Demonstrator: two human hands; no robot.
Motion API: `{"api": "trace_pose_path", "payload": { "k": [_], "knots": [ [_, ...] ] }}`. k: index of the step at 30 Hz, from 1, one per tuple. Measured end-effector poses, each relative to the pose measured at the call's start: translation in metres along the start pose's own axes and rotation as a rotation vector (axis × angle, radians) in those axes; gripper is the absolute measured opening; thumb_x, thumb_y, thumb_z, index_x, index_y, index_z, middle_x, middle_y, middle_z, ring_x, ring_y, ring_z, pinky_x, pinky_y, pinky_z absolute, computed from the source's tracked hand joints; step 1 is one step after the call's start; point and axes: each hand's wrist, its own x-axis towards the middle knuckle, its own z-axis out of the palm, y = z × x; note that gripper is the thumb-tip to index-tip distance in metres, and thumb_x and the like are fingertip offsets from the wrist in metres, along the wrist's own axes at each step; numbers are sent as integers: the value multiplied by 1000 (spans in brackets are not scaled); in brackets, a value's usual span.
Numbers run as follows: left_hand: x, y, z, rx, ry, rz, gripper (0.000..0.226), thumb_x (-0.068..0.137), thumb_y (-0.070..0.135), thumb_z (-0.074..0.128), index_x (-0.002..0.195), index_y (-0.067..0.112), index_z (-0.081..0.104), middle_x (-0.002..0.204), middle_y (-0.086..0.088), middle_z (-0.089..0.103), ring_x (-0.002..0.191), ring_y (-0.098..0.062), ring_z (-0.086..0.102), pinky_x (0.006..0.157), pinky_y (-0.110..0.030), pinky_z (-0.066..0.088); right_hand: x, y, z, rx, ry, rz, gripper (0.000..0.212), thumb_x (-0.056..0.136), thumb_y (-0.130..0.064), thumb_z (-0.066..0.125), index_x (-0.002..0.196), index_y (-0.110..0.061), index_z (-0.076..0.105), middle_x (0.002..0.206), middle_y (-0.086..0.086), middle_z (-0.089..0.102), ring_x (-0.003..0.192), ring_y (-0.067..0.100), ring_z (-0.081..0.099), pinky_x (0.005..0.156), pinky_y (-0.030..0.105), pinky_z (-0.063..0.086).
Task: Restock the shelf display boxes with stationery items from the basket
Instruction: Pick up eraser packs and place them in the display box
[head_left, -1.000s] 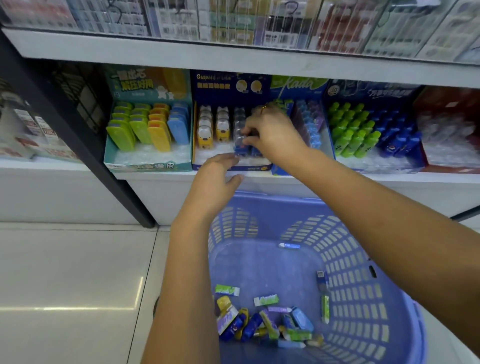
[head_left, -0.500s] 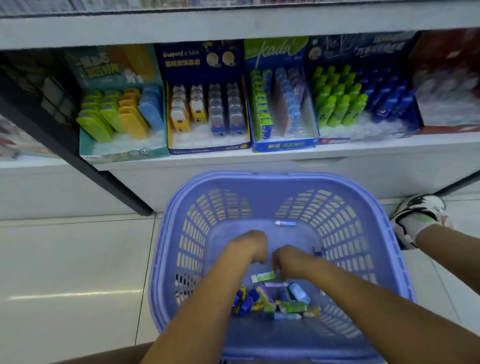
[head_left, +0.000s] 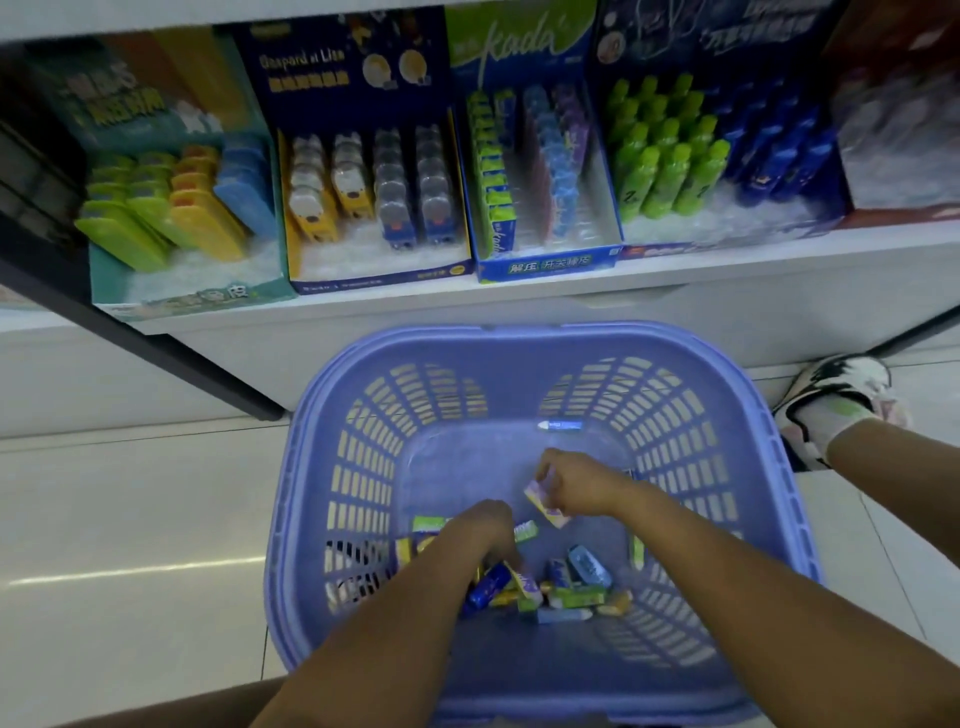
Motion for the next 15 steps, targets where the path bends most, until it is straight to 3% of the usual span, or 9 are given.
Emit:
{"api": "trace_pose_path", "payload": {
  "k": [2,4,8,11,13,15],
  "knots": [
    [-1,-1,-3,-48,-8,5,40,75,34,77,56,11,51,52,-1,54,52,-17,55,56,-25,45,-9,-5,-21,207,-9,-19,32,88,3,55,113,-16,51,75,12,53,54,17,56,55,24,45],
    [-5,-1,-13,-155,13,30,36,74,28,79,55,13,53,45,3,54,40,-8,50,44,-19,41,-22,-12,-42,311,35,-85,33,89,7,53,118,-10,53,68,11,55,42,6,56,50,20,49],
    [-26,3,-56,-329,159,186,34,80,22,74,53,16,54,47,4,51,44,-6,42,49,-18,37,-59,-33,-85,600,223,-228,23,88,9,55,109,-1,57,74,12,58,52,11,58,55,19,52],
    [-56,11,-93,-669,332,330,23,82,7,70,64,16,59,52,0,54,47,-7,45,53,-22,38,-90,-54,-120,679,447,-379,22,83,7,61,94,-12,61,74,6,60,57,15,64,58,19,54],
    [-81,16,-116,-831,466,432,17,82,4,69,70,16,64,55,2,56,48,-5,44,55,-23,37,-109,-69,-145,713,585,-473,29,81,7,64,95,-18,60,65,1,60,55,13,65,58,20,55],
    [-108,22,-136,-925,572,542,9,82,6,70,78,14,68,57,4,59,48,-3,45,53,-18,38,-122,-82,-167,704,722,-529,30,80,5,67,94,-20,59,69,5,60,57,11,66,60,21,55]
  ]
}}
